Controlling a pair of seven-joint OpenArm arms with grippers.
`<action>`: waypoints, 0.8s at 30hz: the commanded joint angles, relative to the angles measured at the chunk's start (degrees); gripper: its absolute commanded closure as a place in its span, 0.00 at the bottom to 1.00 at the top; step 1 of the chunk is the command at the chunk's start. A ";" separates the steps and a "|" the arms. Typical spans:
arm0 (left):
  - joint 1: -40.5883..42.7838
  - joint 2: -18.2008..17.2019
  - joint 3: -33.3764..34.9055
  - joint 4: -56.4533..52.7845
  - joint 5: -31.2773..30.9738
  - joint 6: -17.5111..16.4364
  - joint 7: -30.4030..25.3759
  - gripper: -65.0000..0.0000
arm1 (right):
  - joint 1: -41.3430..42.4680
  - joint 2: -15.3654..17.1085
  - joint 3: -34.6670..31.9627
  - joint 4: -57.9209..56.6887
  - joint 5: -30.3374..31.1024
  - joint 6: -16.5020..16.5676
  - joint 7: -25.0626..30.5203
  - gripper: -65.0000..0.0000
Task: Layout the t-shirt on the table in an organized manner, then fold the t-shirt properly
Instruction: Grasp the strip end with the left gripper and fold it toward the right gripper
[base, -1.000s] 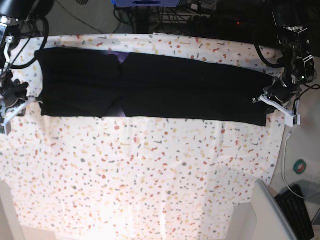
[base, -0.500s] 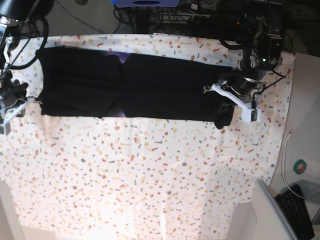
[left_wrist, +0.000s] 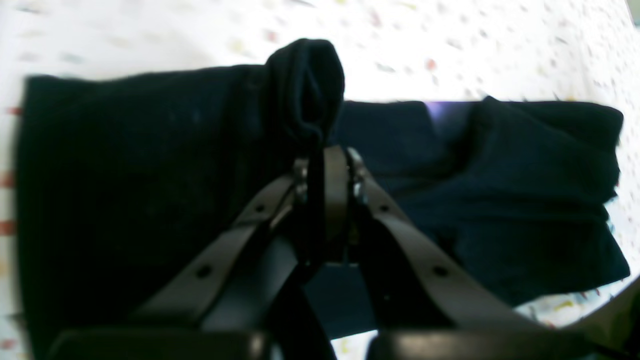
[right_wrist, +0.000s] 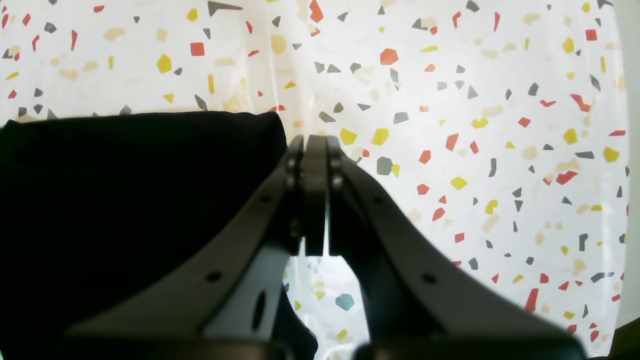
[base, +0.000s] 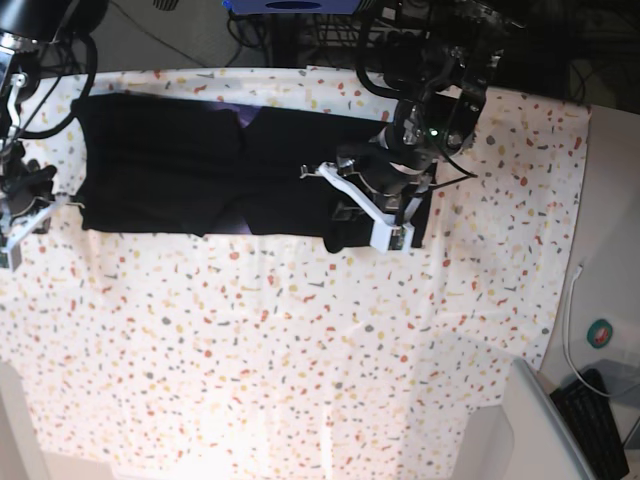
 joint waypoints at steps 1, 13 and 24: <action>-1.16 0.27 0.46 0.12 -0.37 -0.11 -1.05 1.00 | 0.78 0.81 0.27 0.83 0.25 -0.04 1.10 1.00; -2.39 2.12 2.66 -1.99 -0.37 -0.03 -0.87 1.00 | 0.60 0.81 0.27 0.83 0.25 -0.04 1.10 1.00; -2.48 1.94 4.42 -1.99 -0.37 -0.03 -0.70 1.00 | 0.60 0.81 0.27 0.83 0.25 -0.04 1.10 1.00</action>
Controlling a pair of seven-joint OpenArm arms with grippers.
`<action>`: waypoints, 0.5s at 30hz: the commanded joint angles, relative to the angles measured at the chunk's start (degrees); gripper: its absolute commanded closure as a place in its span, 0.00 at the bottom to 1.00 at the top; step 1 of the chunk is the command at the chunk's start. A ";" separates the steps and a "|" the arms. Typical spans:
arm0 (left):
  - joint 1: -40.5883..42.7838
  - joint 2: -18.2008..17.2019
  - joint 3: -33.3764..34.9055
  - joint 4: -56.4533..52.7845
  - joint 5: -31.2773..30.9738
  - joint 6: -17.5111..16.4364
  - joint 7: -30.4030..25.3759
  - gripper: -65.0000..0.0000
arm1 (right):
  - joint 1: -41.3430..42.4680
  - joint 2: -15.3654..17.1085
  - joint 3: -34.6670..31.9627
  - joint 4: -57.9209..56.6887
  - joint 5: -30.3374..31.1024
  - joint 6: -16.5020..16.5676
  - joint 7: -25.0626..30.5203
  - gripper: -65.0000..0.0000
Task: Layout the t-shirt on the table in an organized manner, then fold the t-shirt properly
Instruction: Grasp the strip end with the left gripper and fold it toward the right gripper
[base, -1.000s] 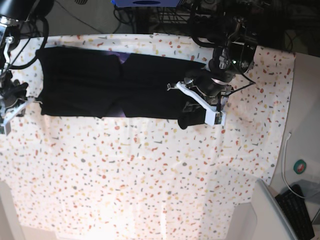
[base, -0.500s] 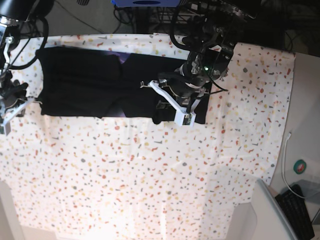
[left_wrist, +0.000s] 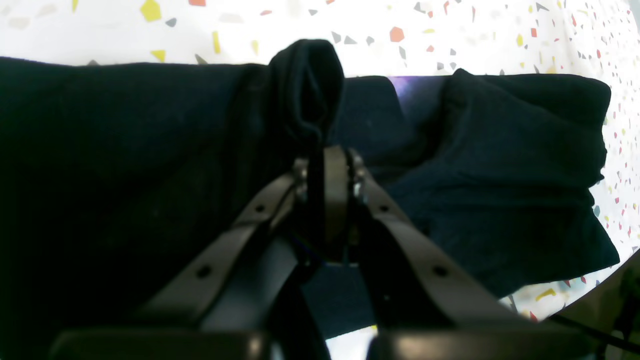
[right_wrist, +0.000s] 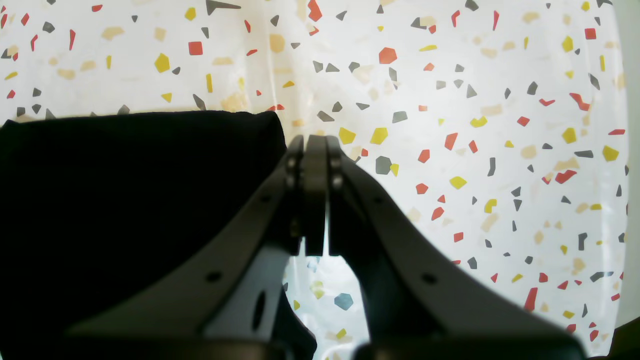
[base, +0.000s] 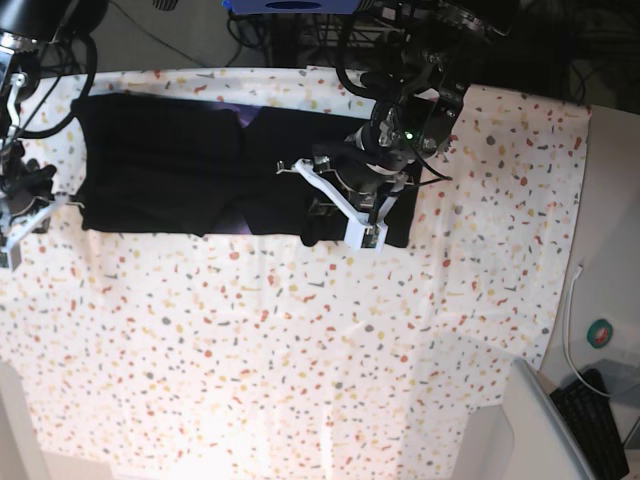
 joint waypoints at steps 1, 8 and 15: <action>-1.17 0.37 1.19 0.94 -0.43 -0.51 -0.89 1.00 | 0.63 0.81 0.27 0.83 0.29 -0.04 1.10 1.00; -2.05 0.63 2.24 -0.73 -0.61 -0.42 -1.25 1.00 | 0.54 0.81 0.27 0.83 0.29 -0.04 1.10 1.00; -2.05 0.72 2.24 -0.99 -0.52 -0.42 -1.25 1.00 | 0.54 0.81 0.27 0.83 0.29 -0.04 1.10 1.00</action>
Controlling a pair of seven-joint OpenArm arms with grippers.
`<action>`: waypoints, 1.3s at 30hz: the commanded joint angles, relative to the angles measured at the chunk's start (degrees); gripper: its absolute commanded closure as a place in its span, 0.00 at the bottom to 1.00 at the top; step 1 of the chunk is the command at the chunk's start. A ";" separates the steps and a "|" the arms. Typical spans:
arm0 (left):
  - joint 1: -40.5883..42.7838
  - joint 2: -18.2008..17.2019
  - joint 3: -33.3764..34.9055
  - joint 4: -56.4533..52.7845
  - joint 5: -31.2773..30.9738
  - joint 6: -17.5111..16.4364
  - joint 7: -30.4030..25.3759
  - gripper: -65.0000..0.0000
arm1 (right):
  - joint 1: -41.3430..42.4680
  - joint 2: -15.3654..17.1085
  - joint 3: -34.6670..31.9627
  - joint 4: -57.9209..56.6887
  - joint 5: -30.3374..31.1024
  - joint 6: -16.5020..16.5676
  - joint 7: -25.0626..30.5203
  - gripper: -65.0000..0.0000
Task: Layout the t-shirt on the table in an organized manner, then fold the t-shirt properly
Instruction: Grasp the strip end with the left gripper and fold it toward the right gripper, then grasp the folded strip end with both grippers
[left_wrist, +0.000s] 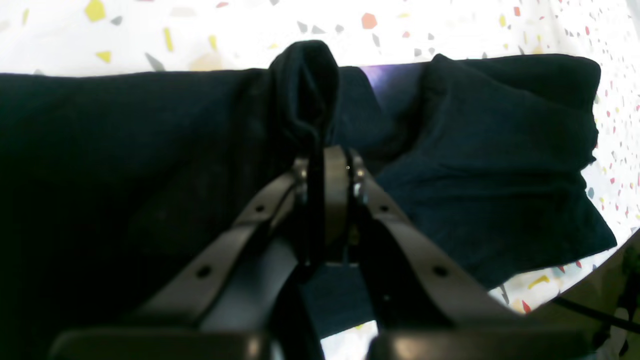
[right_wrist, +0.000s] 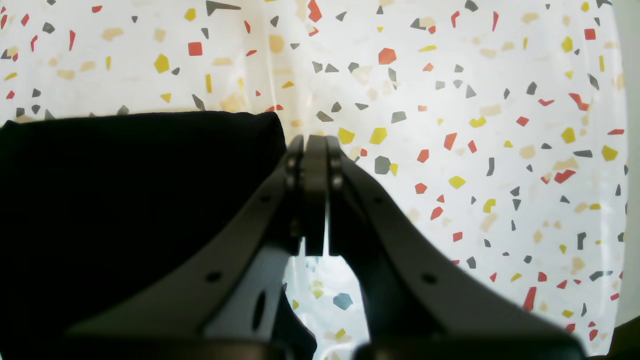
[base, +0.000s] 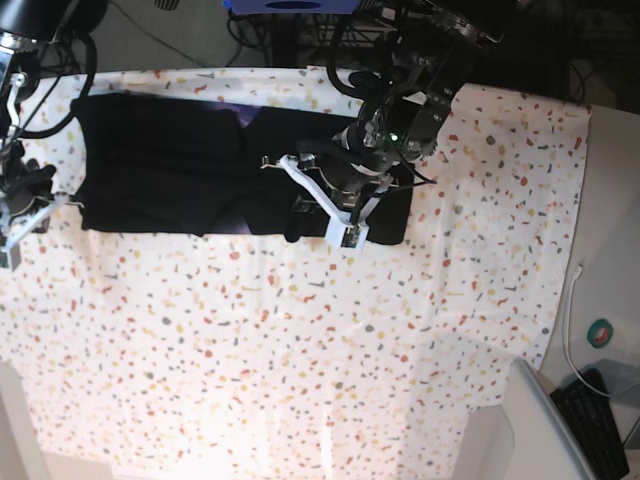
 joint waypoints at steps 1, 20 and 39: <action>-0.52 0.20 0.03 0.86 -0.32 -0.16 -1.22 1.00 | 0.60 0.81 0.27 0.83 0.31 -0.04 1.12 1.00; -1.49 1.87 0.82 -0.28 -0.50 -0.25 -0.87 0.58 | 0.60 0.81 0.27 0.83 0.31 -0.04 1.12 1.00; 9.76 -7.89 -30.47 8.42 -0.94 -4.03 -0.87 1.00 | 1.04 2.05 17.50 -3.13 33.81 10.33 -17.43 0.15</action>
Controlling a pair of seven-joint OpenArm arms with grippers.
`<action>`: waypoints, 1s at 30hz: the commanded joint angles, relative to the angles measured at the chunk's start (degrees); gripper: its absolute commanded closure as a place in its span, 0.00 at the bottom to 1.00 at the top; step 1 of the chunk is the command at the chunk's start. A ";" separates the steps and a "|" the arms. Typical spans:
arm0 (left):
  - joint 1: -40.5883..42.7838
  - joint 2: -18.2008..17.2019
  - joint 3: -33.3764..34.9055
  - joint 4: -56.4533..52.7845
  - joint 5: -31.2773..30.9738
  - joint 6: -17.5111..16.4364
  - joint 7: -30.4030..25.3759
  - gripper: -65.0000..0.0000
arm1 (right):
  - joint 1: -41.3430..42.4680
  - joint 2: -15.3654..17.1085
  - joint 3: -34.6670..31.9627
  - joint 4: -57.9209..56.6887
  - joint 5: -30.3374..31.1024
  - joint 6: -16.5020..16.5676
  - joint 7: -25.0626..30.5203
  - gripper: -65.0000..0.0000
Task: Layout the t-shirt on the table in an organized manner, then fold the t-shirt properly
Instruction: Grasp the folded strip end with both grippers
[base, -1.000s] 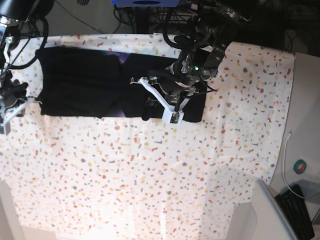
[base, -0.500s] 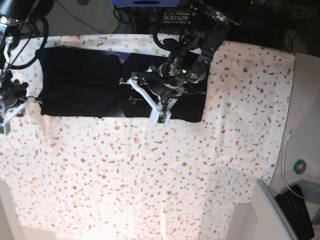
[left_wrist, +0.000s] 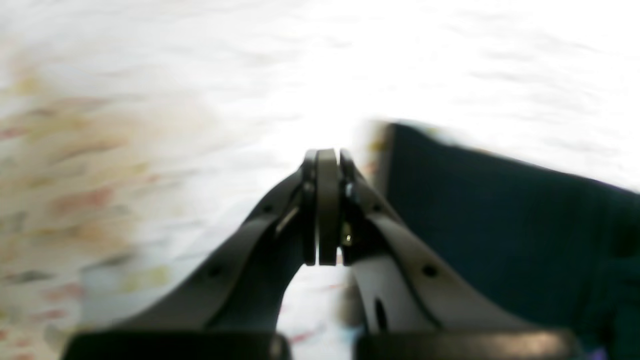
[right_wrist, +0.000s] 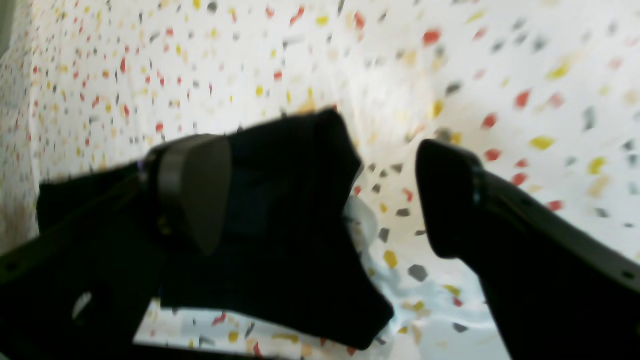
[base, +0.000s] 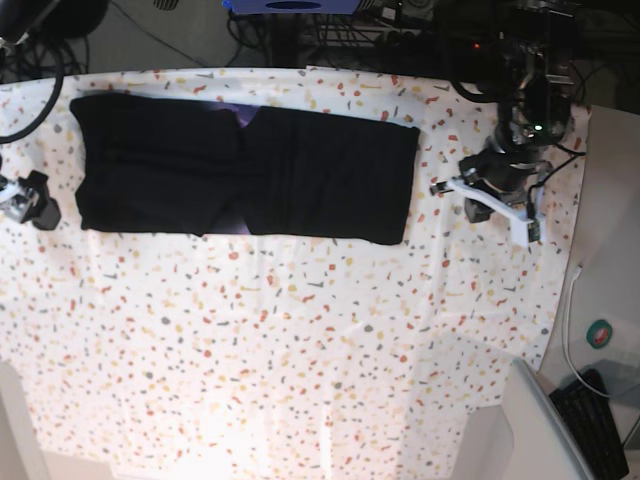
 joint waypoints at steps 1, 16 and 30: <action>-0.16 -0.79 -1.83 -0.55 -0.52 -2.66 -1.11 1.00 | 0.96 1.66 -0.49 -1.70 0.71 1.62 0.80 0.17; -0.77 -2.20 -3.50 -15.14 0.09 -11.89 -11.14 1.00 | 3.60 4.12 -7.88 -19.02 -3.07 5.49 3.52 0.21; -4.64 5.98 2.56 -20.15 17.06 -11.89 -15.88 1.00 | 2.45 1.92 -11.22 -19.54 -3.42 10.41 3.61 0.21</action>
